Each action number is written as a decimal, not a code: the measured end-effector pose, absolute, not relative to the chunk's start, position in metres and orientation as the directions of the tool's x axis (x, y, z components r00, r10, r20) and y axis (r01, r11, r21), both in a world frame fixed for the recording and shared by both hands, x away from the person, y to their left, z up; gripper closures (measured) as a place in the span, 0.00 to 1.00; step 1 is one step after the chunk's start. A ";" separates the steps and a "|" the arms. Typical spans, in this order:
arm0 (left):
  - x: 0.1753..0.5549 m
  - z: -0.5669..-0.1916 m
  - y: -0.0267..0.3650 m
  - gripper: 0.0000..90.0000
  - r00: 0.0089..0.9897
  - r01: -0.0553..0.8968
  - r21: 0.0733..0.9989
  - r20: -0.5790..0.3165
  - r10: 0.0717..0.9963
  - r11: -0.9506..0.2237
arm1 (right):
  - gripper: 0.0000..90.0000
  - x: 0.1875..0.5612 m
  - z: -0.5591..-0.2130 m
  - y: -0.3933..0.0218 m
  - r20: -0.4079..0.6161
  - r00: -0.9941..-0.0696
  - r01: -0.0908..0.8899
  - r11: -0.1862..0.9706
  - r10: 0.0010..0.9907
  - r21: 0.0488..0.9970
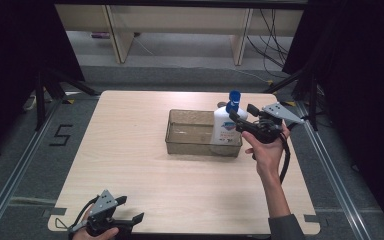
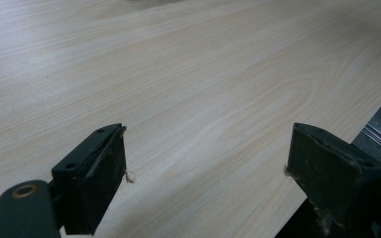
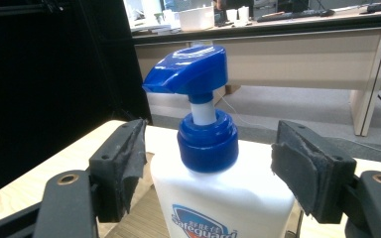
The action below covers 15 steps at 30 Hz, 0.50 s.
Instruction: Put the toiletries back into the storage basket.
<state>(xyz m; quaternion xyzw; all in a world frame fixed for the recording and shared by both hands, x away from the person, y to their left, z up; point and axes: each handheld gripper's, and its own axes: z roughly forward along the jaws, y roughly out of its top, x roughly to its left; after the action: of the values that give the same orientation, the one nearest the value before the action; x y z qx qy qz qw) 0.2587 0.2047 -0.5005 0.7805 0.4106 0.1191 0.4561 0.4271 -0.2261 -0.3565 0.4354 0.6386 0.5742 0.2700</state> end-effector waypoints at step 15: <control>0.257 -0.499 0.205 0.16 0.634 0.528 0.813 -0.185 0.751 -0.246 | 0.33 0.424 -0.362 -0.228 0.163 -0.467 0.264 -0.039 0.869 0.964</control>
<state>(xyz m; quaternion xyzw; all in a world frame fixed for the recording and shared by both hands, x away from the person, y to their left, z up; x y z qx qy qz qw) 0.2570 0.2045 -0.4985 0.7798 0.4102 0.1218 0.4570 0.4244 -0.2282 -0.3624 0.4423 0.6403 0.5690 0.2658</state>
